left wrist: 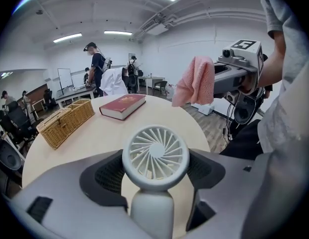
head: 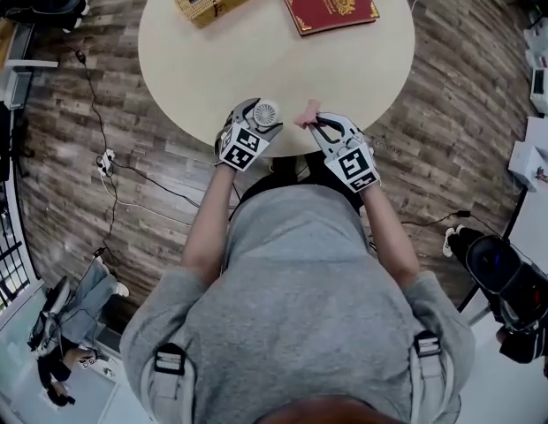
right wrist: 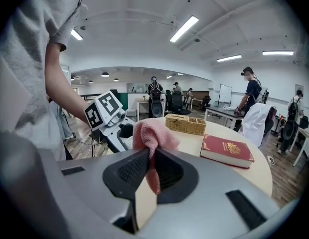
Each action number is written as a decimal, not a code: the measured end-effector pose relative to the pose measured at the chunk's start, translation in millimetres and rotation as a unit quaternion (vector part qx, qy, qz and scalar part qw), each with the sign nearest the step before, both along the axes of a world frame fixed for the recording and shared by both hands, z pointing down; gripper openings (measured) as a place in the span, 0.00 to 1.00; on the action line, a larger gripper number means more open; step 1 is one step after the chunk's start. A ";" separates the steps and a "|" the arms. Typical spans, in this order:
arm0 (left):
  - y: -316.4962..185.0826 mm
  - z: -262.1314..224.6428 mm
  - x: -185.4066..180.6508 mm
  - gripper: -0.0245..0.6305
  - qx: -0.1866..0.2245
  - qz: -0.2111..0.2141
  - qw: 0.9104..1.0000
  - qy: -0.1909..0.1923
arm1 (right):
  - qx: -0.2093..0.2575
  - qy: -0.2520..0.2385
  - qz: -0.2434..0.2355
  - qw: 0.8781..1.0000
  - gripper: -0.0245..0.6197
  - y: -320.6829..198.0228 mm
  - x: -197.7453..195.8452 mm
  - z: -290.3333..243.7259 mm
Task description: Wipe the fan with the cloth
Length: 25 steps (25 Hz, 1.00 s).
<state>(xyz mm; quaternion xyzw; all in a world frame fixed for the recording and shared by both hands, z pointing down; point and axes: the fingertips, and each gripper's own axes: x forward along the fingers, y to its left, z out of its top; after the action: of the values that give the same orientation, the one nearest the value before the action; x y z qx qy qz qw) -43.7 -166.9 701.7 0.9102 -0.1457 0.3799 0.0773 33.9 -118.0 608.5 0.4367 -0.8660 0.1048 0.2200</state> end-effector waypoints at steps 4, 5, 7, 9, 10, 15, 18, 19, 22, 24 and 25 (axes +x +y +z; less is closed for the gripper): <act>13.9 -22.9 -10.0 0.62 0.020 0.011 1.000 0.005 | 0.007 0.003 0.011 1.000 0.10 17.6 -12.1 -4.7; 16.7 -29.9 -11.7 0.62 0.026 0.016 1.000 0.007 | 0.010 0.004 0.012 1.000 0.10 20.4 -15.6 -7.0; 21.6 -44.8 -14.0 0.62 0.042 0.028 0.999 0.009 | 0.018 0.005 0.015 1.000 0.10 24.7 -22.6 -13.3; 26.3 -60.5 -14.6 0.62 0.058 0.039 0.997 0.012 | 0.027 0.005 0.017 0.999 0.10 28.4 -29.5 -20.9; 28.7 -68.5 -14.2 0.62 0.064 0.043 0.997 0.015 | 0.031 0.004 0.017 0.999 0.10 30.3 -32.8 -24.6; 38.9 -105.5 -9.5 0.62 0.079 0.061 0.995 0.028 | 0.049 0.006 0.014 0.999 0.10 34.4 -46.4 -41.8; 41.7 -121.8 -8.7 0.62 0.097 0.071 0.992 0.025 | 0.067 0.007 0.012 0.998 0.10 31.0 -53.7 -55.4; 41.8 -125.6 -8.1 0.62 0.104 0.074 0.992 0.022 | 0.072 0.007 0.011 0.997 0.10 29.4 -55.4 -60.2; 43.5 -133.3 -7.5 0.62 0.125 0.082 0.989 0.004 | 0.090 0.008 0.009 0.996 0.10 26.6 -60.5 -76.8; 45.9 -136.7 -7.1 0.62 0.137 0.090 0.986 -0.009 | 0.104 0.009 0.005 0.995 0.10 24.3 -64.8 -89.1; 47.2 -137.8 -6.4 0.62 0.143 0.094 0.985 -0.014 | 0.109 0.010 0.003 0.994 0.10 22.9 -67.1 -94.2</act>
<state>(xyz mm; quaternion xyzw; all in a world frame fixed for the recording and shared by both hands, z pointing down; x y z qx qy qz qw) -50.1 -119.6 563.9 0.9162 -0.1135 0.3732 -0.0913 -33.2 -95.1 514.3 0.4615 -0.8689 0.0061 0.1790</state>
